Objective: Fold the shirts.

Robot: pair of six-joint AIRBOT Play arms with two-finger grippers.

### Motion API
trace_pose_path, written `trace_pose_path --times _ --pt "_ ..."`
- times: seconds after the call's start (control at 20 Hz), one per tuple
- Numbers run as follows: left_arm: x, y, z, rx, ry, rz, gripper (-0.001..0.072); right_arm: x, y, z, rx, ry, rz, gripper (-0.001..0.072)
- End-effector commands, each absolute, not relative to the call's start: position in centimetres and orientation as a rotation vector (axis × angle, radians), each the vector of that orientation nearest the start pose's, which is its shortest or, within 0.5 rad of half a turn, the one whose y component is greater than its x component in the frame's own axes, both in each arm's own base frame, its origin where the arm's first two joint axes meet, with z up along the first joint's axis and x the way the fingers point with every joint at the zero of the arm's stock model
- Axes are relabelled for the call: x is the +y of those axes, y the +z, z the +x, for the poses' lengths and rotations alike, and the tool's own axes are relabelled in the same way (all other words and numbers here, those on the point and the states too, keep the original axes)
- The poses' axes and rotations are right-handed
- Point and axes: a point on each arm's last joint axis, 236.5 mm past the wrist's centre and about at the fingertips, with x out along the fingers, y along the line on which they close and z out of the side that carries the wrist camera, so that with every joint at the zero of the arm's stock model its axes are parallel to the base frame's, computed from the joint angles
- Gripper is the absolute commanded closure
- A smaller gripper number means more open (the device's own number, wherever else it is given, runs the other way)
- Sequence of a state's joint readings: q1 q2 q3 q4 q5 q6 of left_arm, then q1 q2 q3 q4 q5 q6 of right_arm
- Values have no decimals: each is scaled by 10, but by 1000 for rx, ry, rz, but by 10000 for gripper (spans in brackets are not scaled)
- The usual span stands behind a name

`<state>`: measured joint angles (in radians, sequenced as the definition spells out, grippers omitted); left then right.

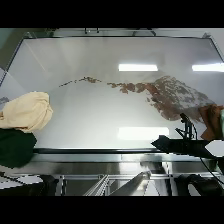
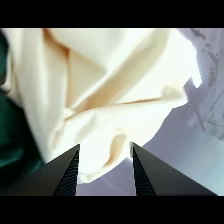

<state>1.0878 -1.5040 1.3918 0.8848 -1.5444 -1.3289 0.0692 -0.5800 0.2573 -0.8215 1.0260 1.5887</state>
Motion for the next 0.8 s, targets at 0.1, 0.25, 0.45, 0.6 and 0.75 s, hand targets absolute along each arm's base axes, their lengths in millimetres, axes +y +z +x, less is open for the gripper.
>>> trace_pose_path --times 0.1,0.25,0.45,0.6,0.75 --pt "224 109 375 973 78 -753 364 151 -49 181 1314 324 728 695" --pt "203 93 411 1072 85 -515 -13 151 -49 181 1312 323 728 695" --pt "152 30 433 1313 -28 -407 -13 151 -49 181 1312 323 728 695" --pt "126 -25 425 1524 -80 -326 -13 151 -49 181 1313 323 728 695" --pt "127 -65 398 1744 -49 -197 -2 151 -49 181 1313 323 728 695"
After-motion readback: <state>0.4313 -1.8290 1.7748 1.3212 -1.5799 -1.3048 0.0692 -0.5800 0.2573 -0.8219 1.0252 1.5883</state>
